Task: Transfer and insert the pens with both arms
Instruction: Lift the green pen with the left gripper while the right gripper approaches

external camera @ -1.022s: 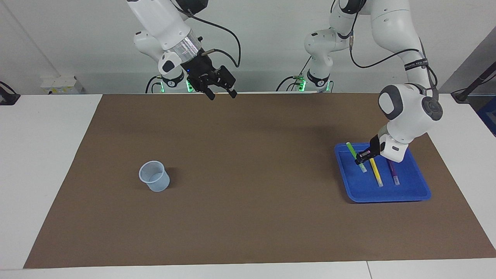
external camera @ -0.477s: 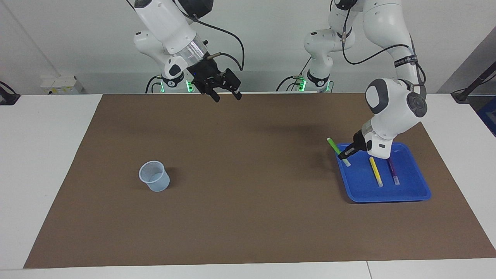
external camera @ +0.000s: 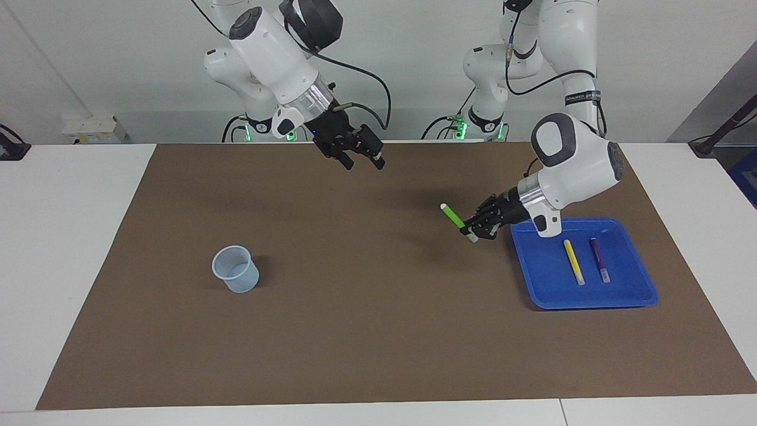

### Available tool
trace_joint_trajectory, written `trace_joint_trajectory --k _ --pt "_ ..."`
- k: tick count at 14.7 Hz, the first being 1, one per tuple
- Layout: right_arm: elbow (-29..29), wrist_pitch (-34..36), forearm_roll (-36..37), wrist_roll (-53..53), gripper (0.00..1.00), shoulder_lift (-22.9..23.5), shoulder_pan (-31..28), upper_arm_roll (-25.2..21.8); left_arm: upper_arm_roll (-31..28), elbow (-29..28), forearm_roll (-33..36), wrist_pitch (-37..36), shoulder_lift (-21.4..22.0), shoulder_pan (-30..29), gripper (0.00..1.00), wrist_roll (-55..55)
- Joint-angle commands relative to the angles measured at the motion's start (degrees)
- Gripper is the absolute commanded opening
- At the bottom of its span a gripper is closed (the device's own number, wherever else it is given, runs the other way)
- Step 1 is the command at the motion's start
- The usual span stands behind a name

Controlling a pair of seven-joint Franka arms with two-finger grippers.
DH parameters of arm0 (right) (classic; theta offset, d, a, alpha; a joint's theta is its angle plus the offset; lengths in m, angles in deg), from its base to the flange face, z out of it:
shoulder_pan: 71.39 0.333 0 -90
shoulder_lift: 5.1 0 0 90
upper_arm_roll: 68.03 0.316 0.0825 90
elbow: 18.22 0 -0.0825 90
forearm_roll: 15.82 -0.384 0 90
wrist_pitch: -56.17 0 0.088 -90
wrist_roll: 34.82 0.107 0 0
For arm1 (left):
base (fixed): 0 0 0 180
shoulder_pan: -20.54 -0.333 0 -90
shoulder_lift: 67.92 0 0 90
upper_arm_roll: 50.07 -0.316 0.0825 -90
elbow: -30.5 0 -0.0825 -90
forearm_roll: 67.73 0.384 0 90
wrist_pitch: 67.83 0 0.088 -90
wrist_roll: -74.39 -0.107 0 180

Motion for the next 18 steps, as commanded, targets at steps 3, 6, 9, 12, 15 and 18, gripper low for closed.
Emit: trace_joint_trajectory --k 3,6,9,12,15,18 --pt "-1.0 -7.24 -1.68 0.24 1.0 1.81 1.6 -0.13 -0.3 -0.23 -4.27 6.36 0.9 6.14 0.0 9.77" --pt "-0.65 -11.91 -1.68 -0.63 1.0 4.28 2.29 -0.04 0.32 0.3 -8.39 8.58 0.9 7.74 0.0 15.06" --pt "-0.65 -12.09 -1.68 -4.41 1.0 5.6 2.74 -0.13 1.98 1.09 -11.3 9.1 0.9 7.83 0.0 16.11" --pt "-1.0 -11.65 -1.68 -4.42 1.0 5.51 2.47 -0.13 2.43 1.44 -12.89 10.25 0.9 7.74 0.0 17.09" --pt "-0.74 -12.01 -1.68 -4.59 1.0 5.78 2.21 -0.04 3.74 1.62 -12.89 10.42 0.9 7.74 0.0 17.09" --pt "-0.39 -12.18 -1.68 -4.42 0.9 6.3 2.56 -0.13 4.45 1.71 -12.89 10.51 0.9 7.83 0.0 18.22"
